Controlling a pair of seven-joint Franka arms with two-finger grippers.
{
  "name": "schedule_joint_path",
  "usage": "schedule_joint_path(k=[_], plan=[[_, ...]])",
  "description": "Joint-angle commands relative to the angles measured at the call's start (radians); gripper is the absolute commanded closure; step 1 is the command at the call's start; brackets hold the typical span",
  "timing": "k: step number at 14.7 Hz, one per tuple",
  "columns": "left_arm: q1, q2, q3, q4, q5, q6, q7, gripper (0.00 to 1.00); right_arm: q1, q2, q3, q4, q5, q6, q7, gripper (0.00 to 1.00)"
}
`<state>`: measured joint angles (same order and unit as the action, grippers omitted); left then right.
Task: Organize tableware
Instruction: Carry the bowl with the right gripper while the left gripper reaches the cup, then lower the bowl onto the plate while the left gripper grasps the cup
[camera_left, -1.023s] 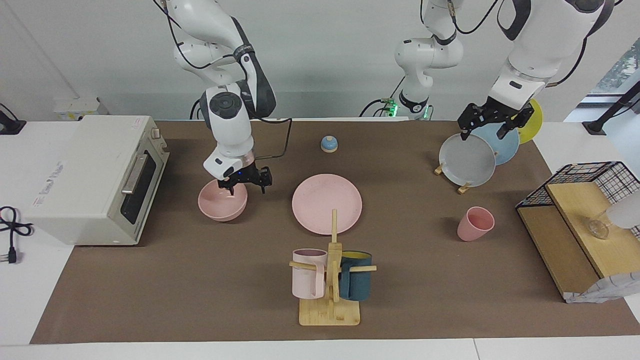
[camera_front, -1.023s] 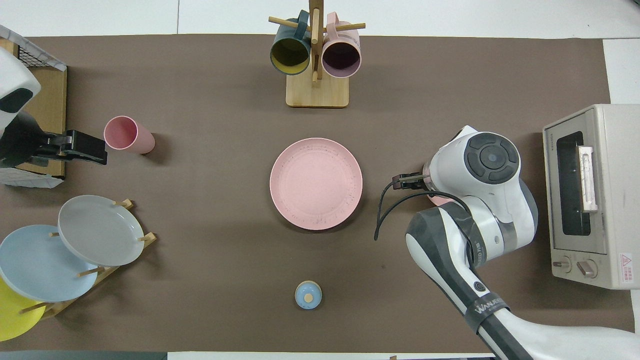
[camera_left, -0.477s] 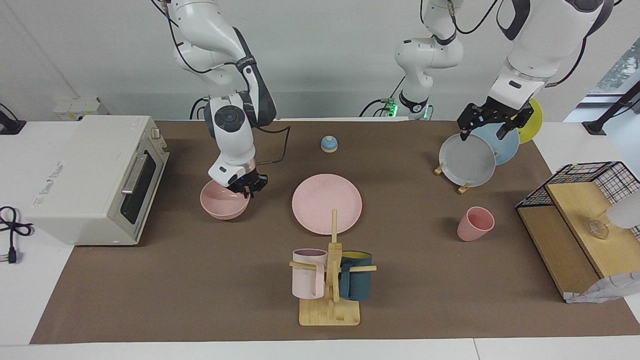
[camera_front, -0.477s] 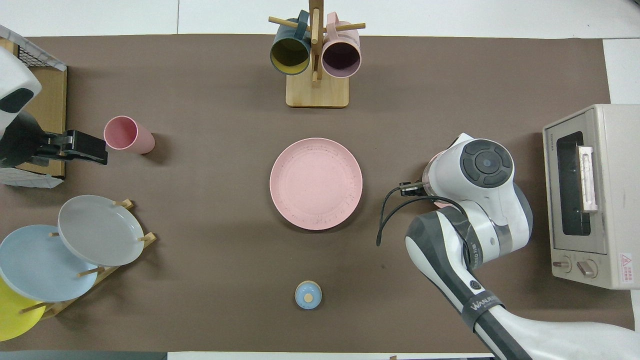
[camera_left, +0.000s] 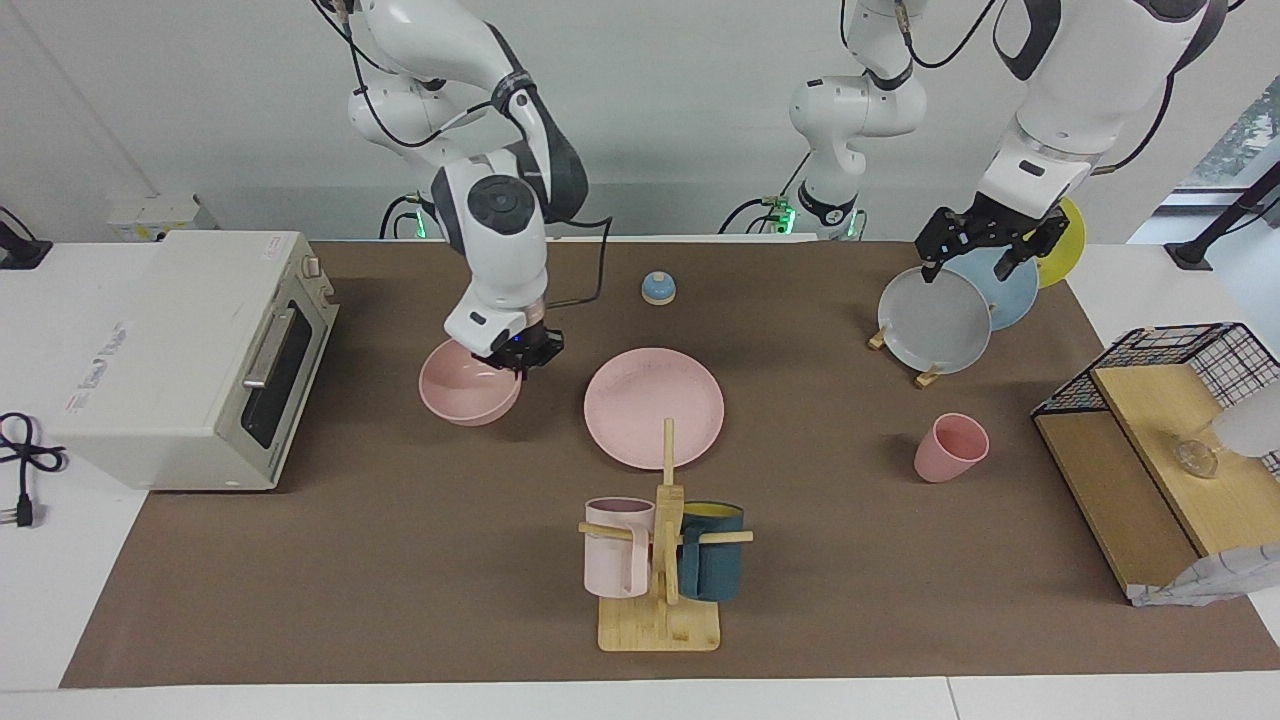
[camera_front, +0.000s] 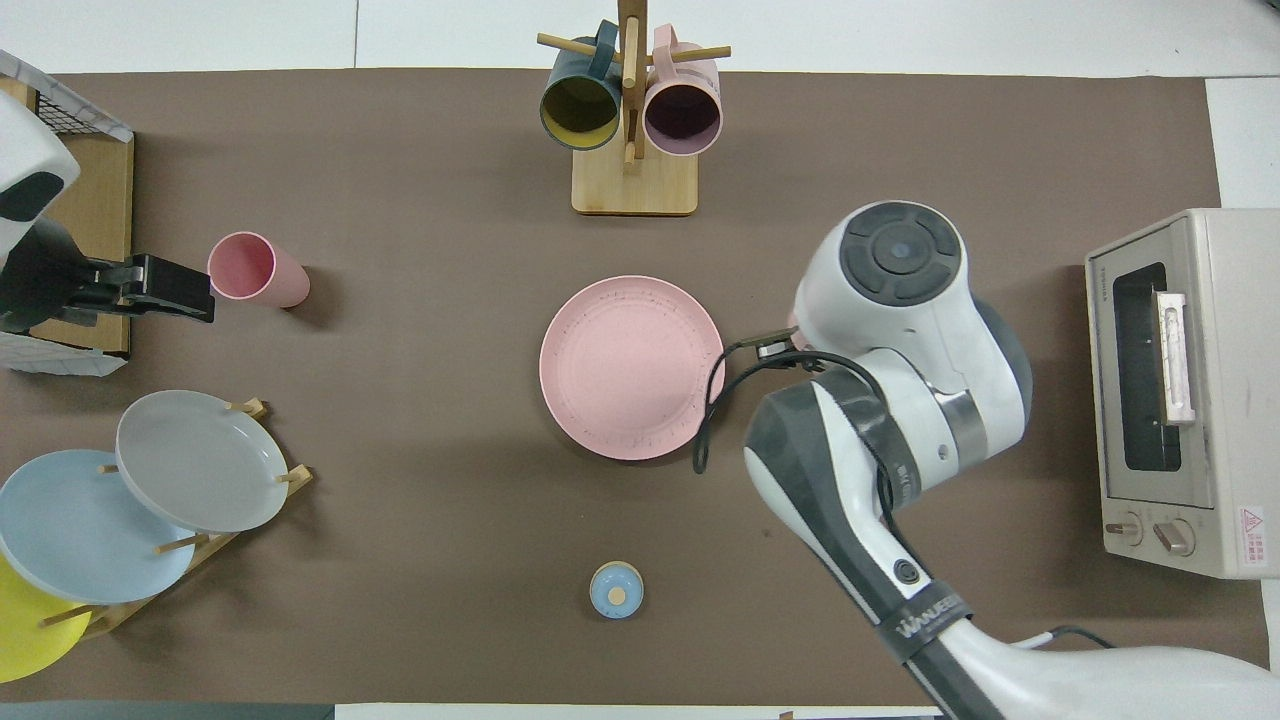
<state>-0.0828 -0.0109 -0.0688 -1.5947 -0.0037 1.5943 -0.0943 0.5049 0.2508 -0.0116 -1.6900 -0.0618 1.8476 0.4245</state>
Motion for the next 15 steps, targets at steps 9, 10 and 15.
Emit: schedule_joint_path(k=[9,10,15], plan=[[0.032,0.387,0.015,0.019,0.013,0.329,0.001,0.0,0.199,0.364,0.053,0.373,0.0,0.047,0.369,1.0],[0.032,0.394,0.015,0.019,0.013,0.334,0.002,0.0,0.213,0.366,0.053,0.359,0.0,0.062,0.375,1.0],[0.032,0.397,0.015,-0.025,0.01,0.368,-0.008,0.0,0.211,0.364,0.053,0.305,0.003,0.12,0.413,1.0]])
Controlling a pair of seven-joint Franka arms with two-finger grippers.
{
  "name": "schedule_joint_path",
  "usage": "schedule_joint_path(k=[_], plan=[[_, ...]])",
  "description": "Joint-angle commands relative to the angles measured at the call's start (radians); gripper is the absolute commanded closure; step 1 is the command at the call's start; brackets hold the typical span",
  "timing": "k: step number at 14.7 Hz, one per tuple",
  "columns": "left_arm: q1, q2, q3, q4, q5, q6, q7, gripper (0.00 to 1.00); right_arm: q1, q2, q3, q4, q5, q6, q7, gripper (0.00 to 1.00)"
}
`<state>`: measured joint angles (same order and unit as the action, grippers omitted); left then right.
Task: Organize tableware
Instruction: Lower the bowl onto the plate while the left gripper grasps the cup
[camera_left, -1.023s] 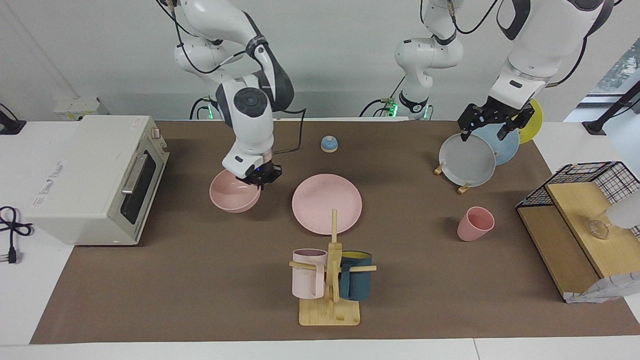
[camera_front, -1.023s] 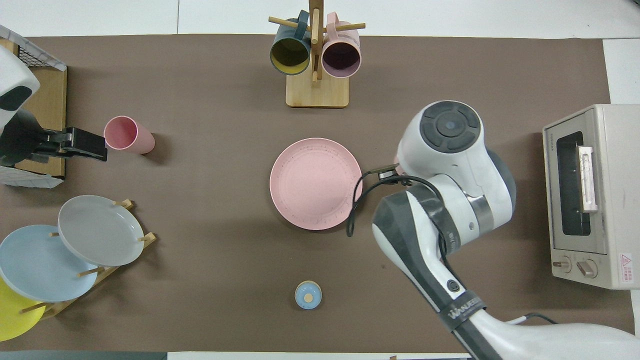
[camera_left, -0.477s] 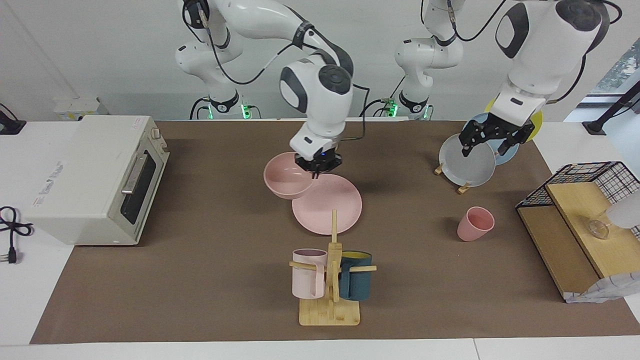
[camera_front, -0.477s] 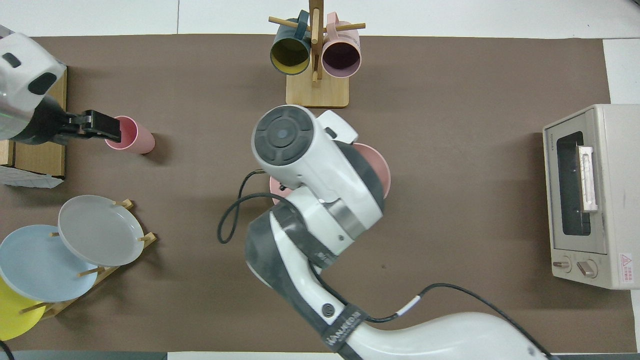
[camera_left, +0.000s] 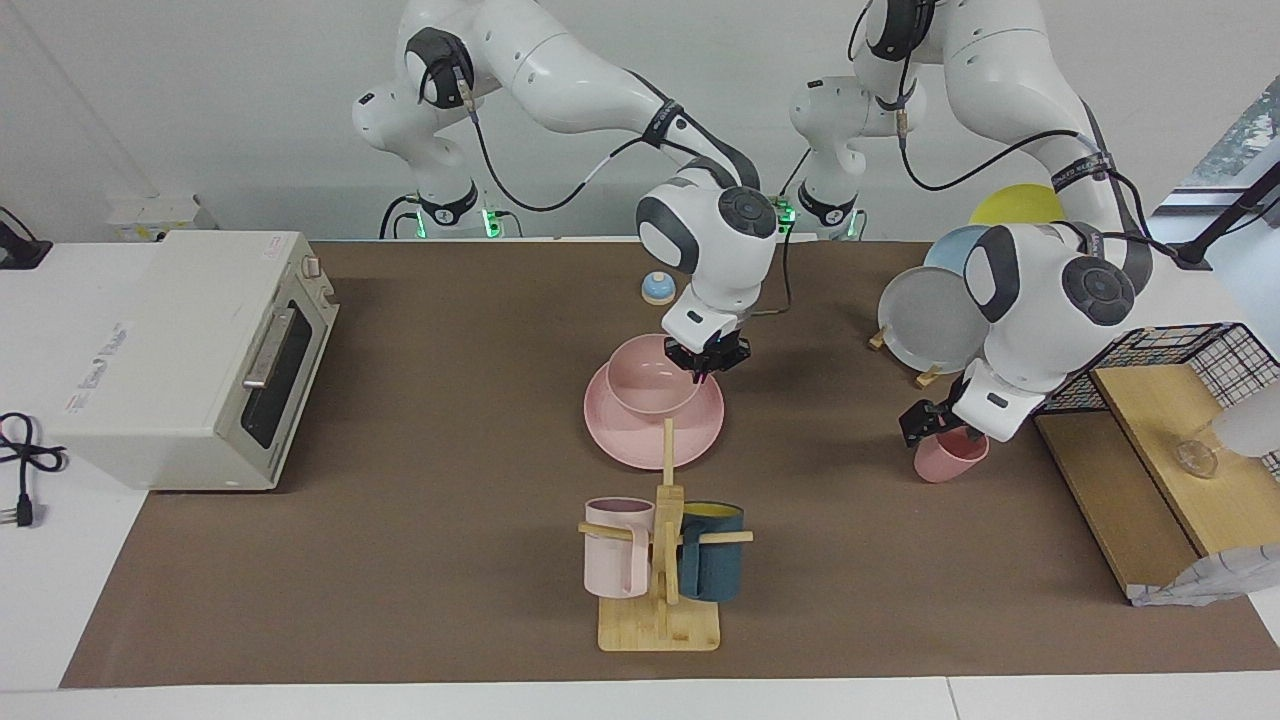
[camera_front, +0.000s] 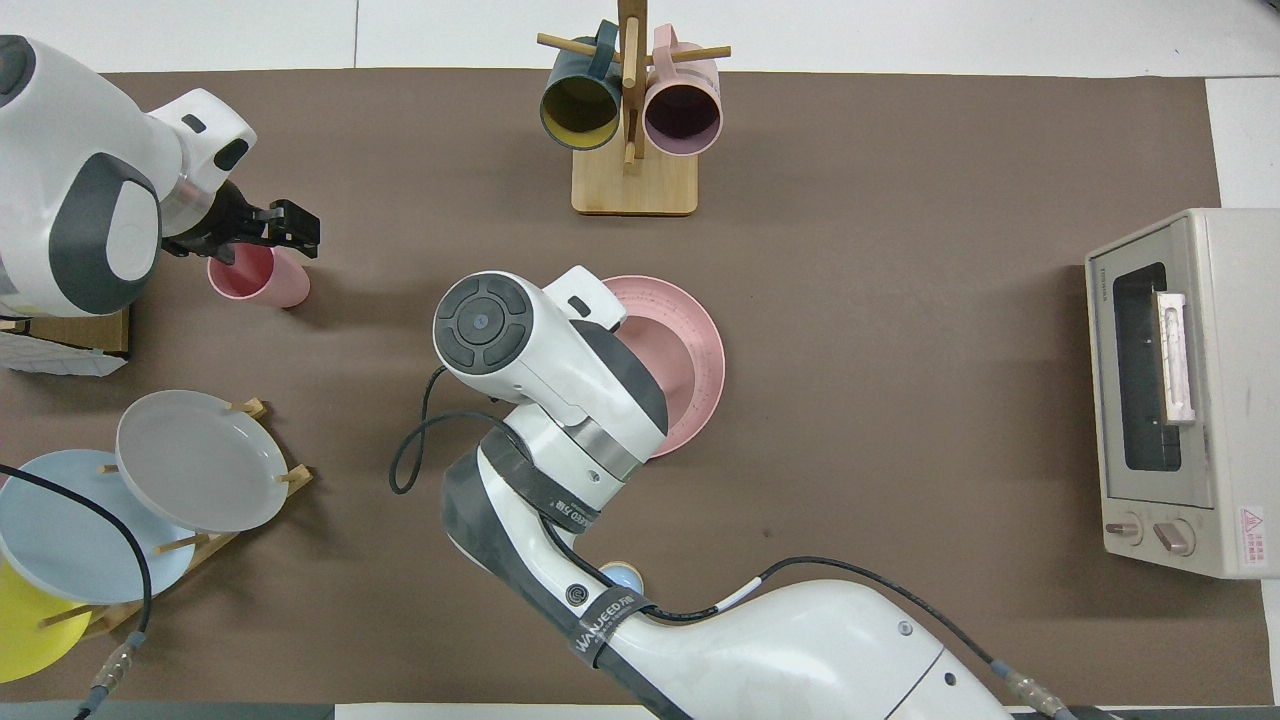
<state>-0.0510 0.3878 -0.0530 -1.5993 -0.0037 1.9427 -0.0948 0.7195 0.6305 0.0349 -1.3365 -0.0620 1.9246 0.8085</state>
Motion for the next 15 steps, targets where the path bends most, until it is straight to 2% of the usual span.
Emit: schedule_joint_path(k=[1,2,3,4,5,6,8,9,10,11,15], plan=[[0.002,-0.003,-0.001,-0.034,0.01,0.025,-0.008,0.0,-0.006,-0.017,0.006,-0.058,0.004,0.048,0.028,1.0],[0.002,-0.007,-0.001,-0.054,0.01,0.039,-0.008,0.01,-0.009,-0.017,0.006,-0.056,0.004,0.047,0.028,0.89],[0.002,-0.009,-0.001,-0.065,0.01,0.048,-0.008,0.05,-0.012,-0.017,0.006,-0.052,0.002,0.047,0.026,0.58],[0.002,-0.01,-0.001,-0.067,0.01,0.05,-0.008,0.09,-0.015,-0.022,0.008,-0.04,0.001,0.028,0.026,0.08],[0.002,-0.01,-0.001,-0.068,0.01,0.051,-0.008,0.16,-0.012,-0.019,0.006,-0.021,-0.001,-0.004,0.028,0.0],[0.002,-0.01,-0.001,-0.074,0.01,0.055,-0.006,0.25,-0.008,-0.014,0.006,0.014,-0.004,-0.027,0.028,0.0],[0.002,-0.017,-0.001,-0.097,0.011,0.073,-0.006,0.5,-0.05,-0.06,-0.001,0.048,-0.015,-0.056,0.005,0.0],[0.0,-0.018,0.001,-0.108,0.011,0.082,-0.008,0.65,-0.092,-0.107,-0.001,0.037,-0.004,-0.061,-0.033,0.0],[0.002,-0.018,0.001,-0.111,0.011,0.082,-0.008,0.88,-0.144,-0.167,-0.001,0.021,0.001,-0.094,-0.098,0.0],[0.003,-0.018,0.001,-0.108,0.011,0.081,-0.003,1.0,-0.196,-0.231,0.0,-0.002,0.002,-0.151,-0.154,0.0],[0.003,-0.018,-0.001,-0.039,0.007,0.033,-0.002,1.0,-0.372,-0.402,0.002,-0.029,0.005,-0.362,-0.382,0.0]])
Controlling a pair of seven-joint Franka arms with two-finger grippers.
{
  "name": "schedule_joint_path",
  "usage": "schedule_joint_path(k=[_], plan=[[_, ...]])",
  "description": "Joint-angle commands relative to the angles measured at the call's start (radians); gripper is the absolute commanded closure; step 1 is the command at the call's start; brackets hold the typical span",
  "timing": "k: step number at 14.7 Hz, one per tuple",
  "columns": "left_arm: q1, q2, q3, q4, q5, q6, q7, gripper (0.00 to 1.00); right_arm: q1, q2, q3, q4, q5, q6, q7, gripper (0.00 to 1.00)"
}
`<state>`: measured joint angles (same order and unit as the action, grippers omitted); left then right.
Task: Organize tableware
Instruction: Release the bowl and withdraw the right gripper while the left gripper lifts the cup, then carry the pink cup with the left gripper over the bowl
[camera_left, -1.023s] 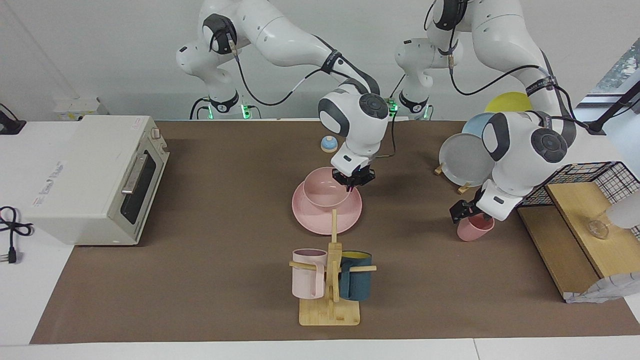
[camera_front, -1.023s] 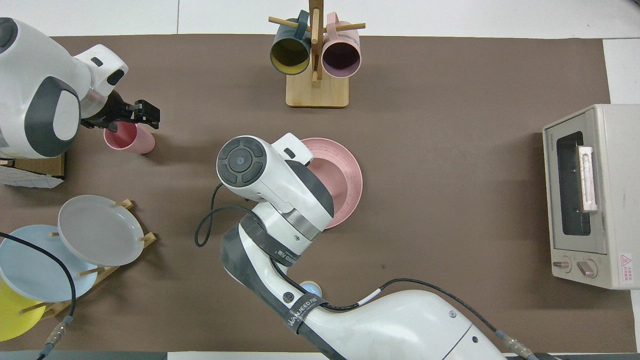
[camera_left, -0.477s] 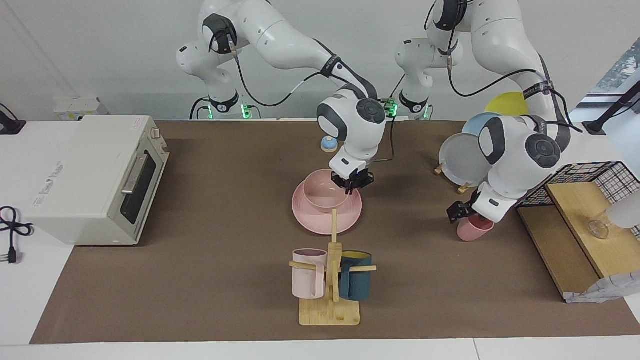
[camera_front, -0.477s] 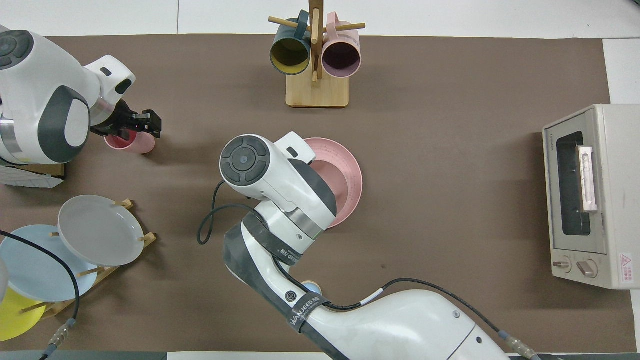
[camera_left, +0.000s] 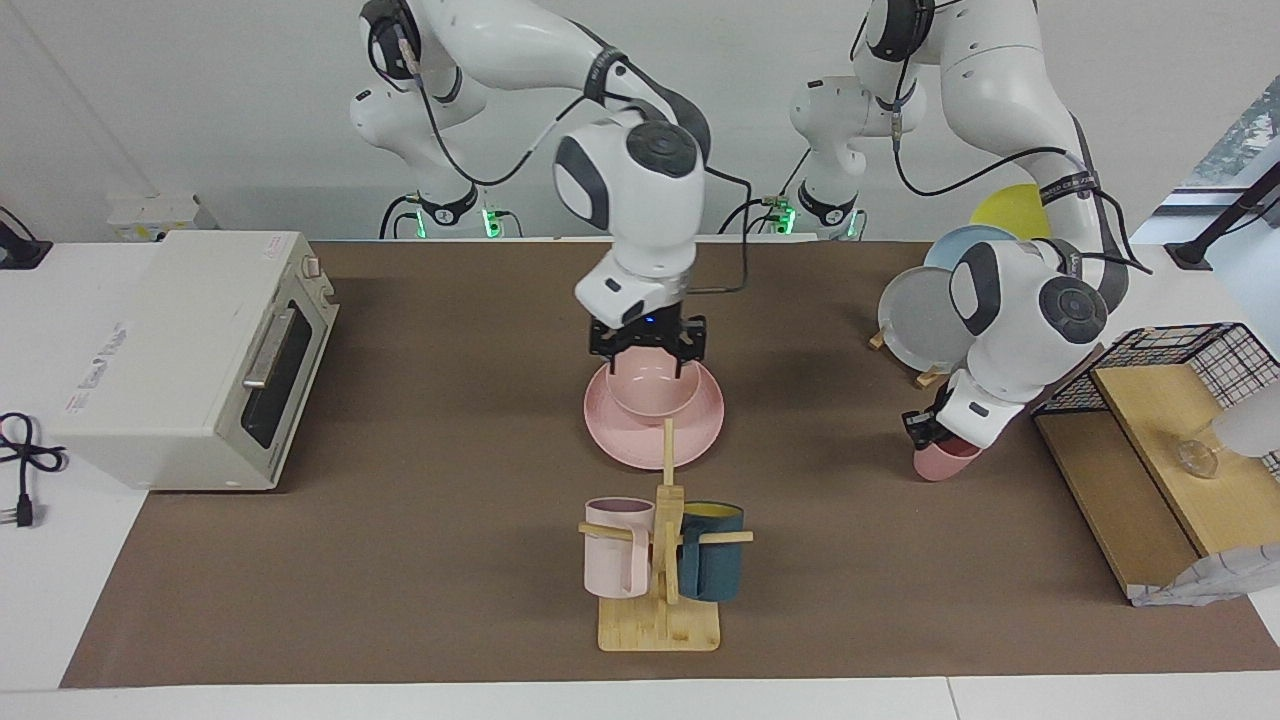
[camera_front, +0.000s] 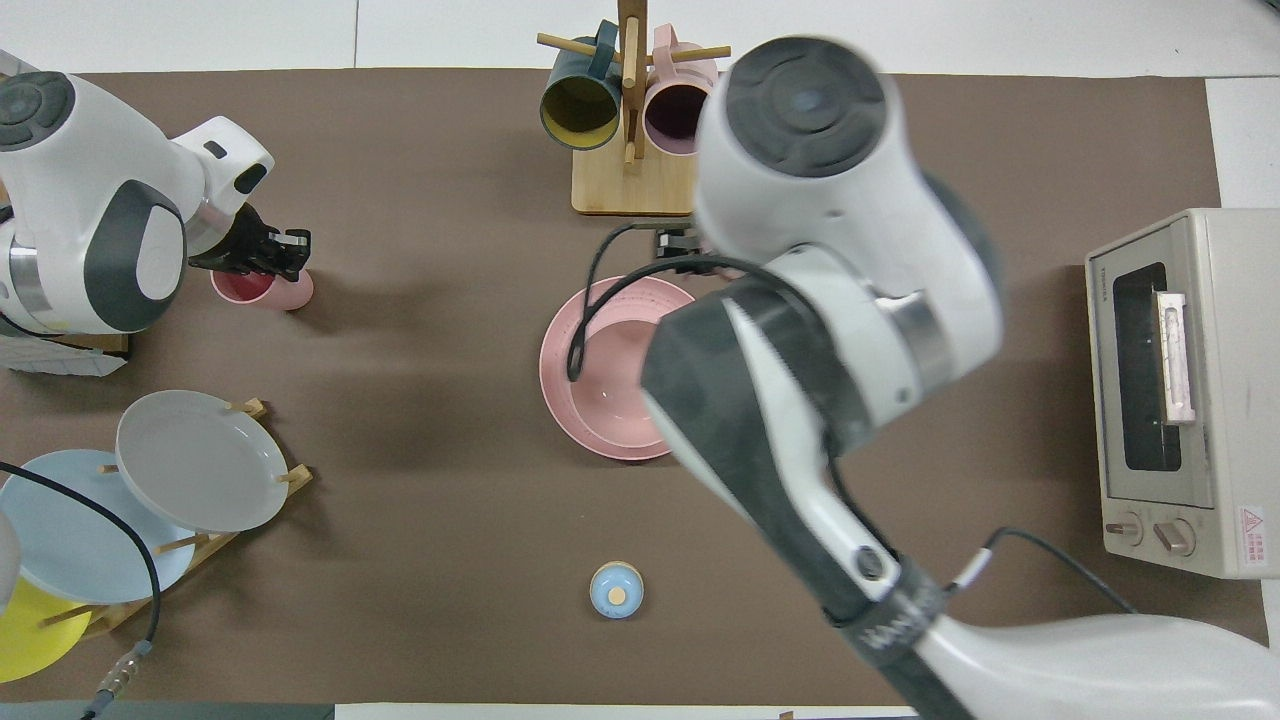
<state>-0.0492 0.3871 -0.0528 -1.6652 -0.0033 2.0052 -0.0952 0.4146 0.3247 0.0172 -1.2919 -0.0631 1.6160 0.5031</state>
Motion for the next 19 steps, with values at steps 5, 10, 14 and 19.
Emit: schedule_joint_path(k=[5,10,14,19], plan=[[-0.082,-0.002,-0.012,0.396,-0.084,-0.417,-0.26,1.0,-0.249,-0.258,0.004,-0.187,0.014,-0.209,-0.343,0.0],[-0.37,0.004,-0.012,0.515,-0.107,-0.458,-0.759,1.0,-0.275,-0.325,-0.049,-0.317,0.013,-0.127,-0.438,0.0],[-0.532,0.027,-0.009,0.417,-0.092,-0.301,-0.89,1.0,-0.301,-0.319,-0.059,-0.322,0.009,-0.106,-0.478,0.0],[-0.59,0.047,-0.009,0.266,-0.055,-0.16,-0.965,1.0,-0.303,-0.328,-0.059,-0.327,0.014,-0.113,-0.495,0.0]])
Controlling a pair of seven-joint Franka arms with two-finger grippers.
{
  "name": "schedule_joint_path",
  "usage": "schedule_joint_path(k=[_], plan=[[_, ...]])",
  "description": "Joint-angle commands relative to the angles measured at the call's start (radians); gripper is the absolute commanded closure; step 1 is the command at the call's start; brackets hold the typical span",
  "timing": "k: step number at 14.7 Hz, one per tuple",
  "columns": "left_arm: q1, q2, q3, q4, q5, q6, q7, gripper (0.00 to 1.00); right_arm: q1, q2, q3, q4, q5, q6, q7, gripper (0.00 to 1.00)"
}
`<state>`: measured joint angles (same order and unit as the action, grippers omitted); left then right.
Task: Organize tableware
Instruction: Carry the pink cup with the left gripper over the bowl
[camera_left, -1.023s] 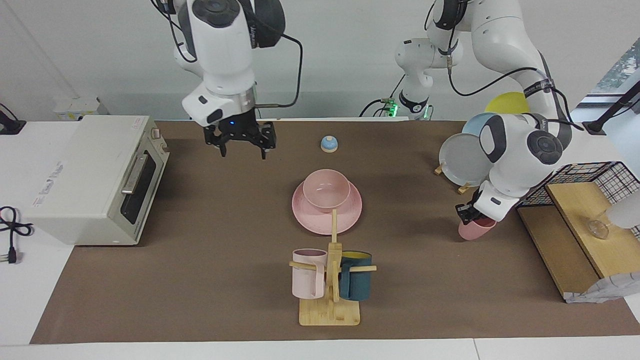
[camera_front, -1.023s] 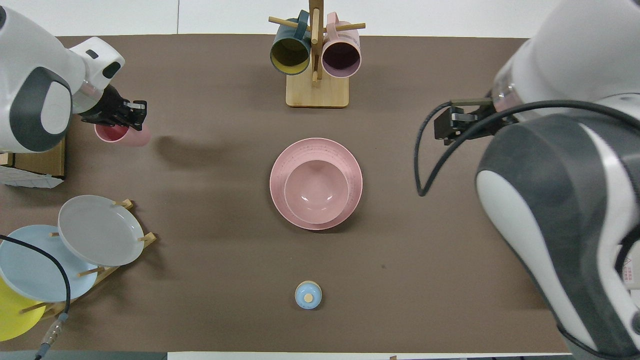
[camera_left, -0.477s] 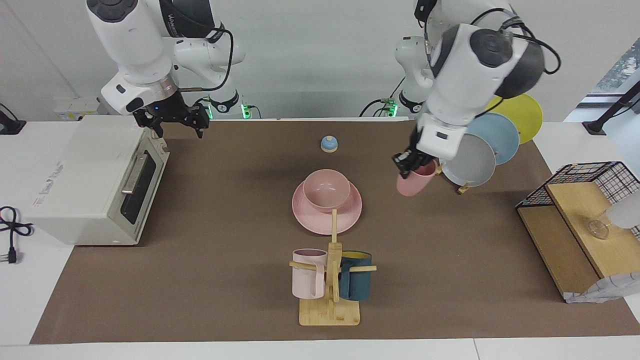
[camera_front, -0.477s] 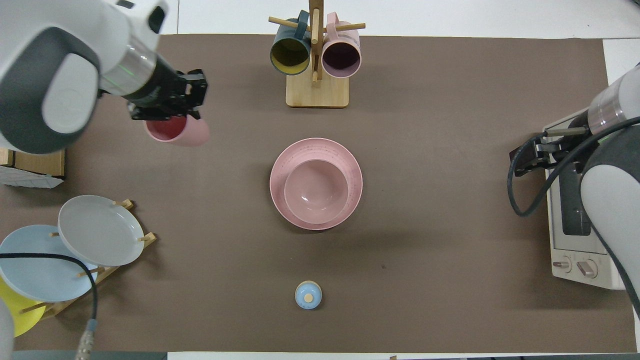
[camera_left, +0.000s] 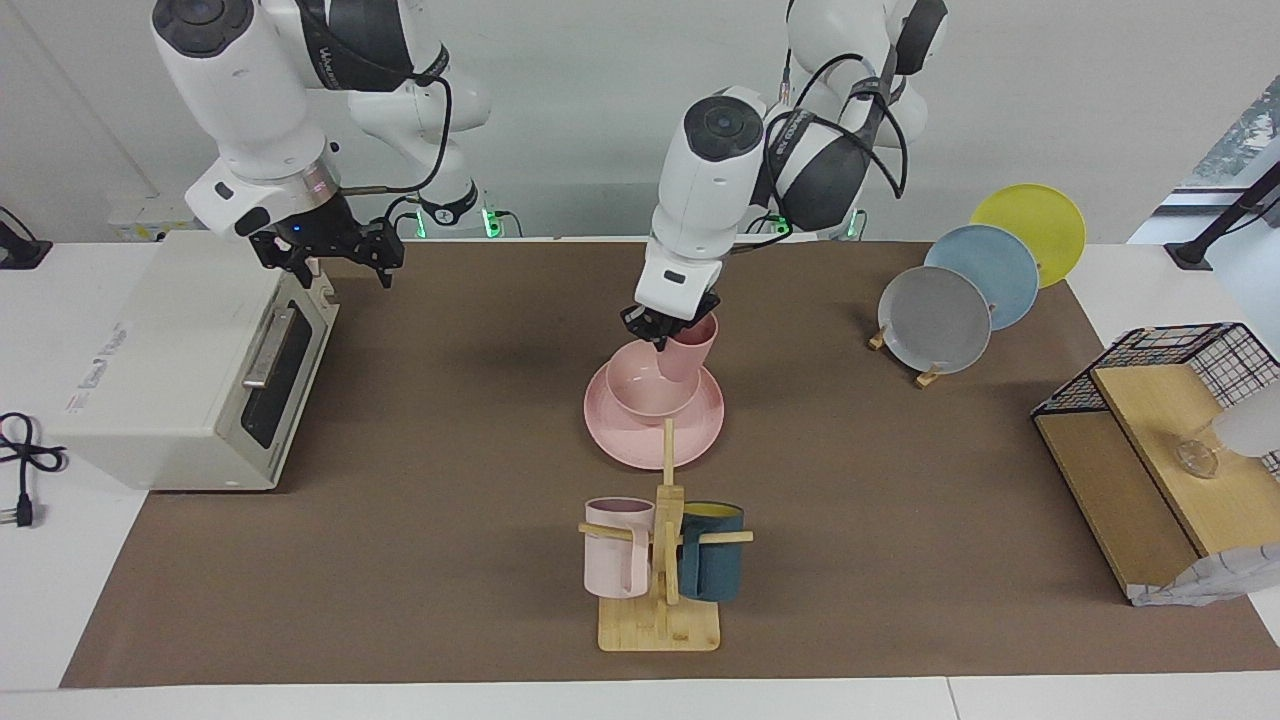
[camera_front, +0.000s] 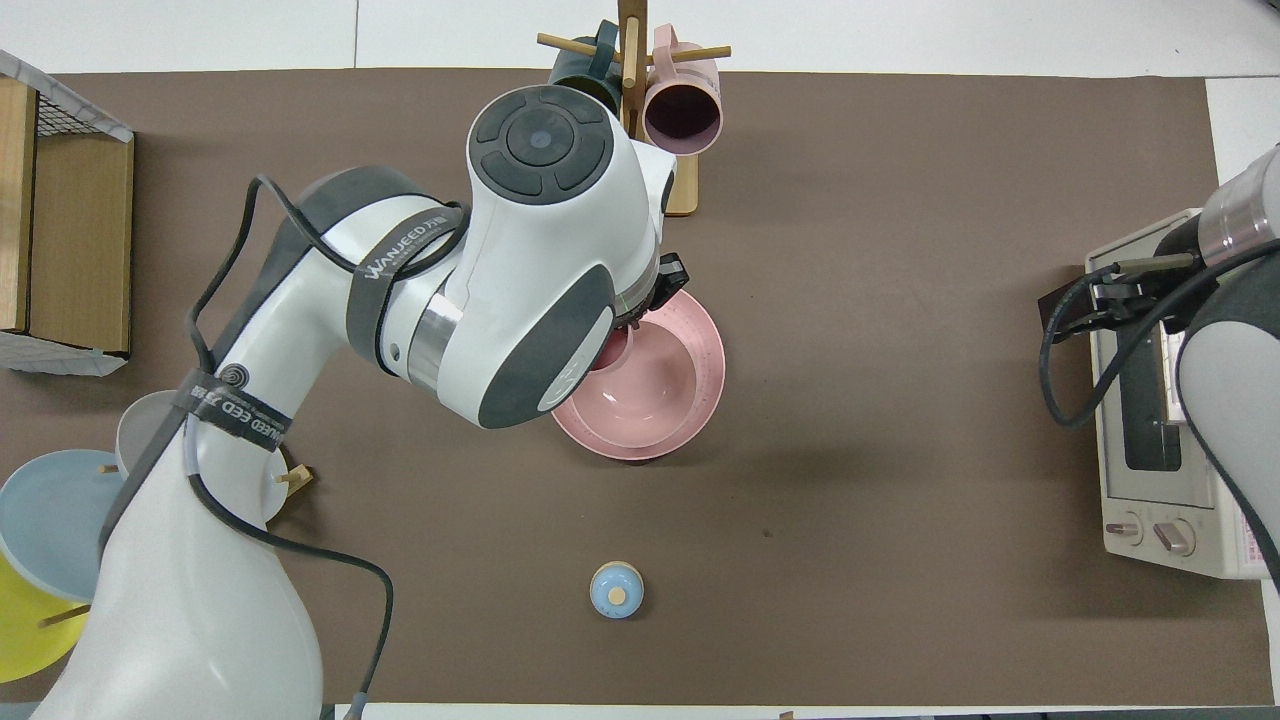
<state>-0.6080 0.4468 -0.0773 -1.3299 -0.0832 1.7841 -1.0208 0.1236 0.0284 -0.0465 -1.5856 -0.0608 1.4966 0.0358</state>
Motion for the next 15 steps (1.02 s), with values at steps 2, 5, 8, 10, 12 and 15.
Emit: schedule_joint_path(k=[2,5,8,10,12,15], plan=[[-0.041,-0.004,0.016,-0.097,0.025,0.092,-0.056,1.0,-0.013,-0.045,0.002,-0.03,0.016,0.001,-0.048,0.0],[-0.055,0.016,0.016,-0.117,0.025,0.119,-0.064,1.0,-0.024,-0.053,0.001,-0.022,0.016,-0.025,-0.063,0.0],[-0.062,0.018,0.014,-0.156,0.025,0.162,-0.074,1.0,-0.076,-0.053,-0.001,-0.025,0.057,-0.024,-0.108,0.0],[-0.068,0.018,0.014,-0.183,0.025,0.188,-0.076,1.0,-0.076,-0.051,-0.001,-0.024,0.062,-0.022,-0.103,0.0],[-0.079,0.018,0.014,-0.196,0.025,0.204,-0.076,1.0,-0.073,-0.048,0.002,-0.017,0.062,-0.024,-0.1,0.0],[-0.076,0.018,0.014,-0.193,0.028,0.193,-0.067,0.37,-0.074,-0.05,0.002,-0.017,0.059,-0.036,-0.099,0.0]])
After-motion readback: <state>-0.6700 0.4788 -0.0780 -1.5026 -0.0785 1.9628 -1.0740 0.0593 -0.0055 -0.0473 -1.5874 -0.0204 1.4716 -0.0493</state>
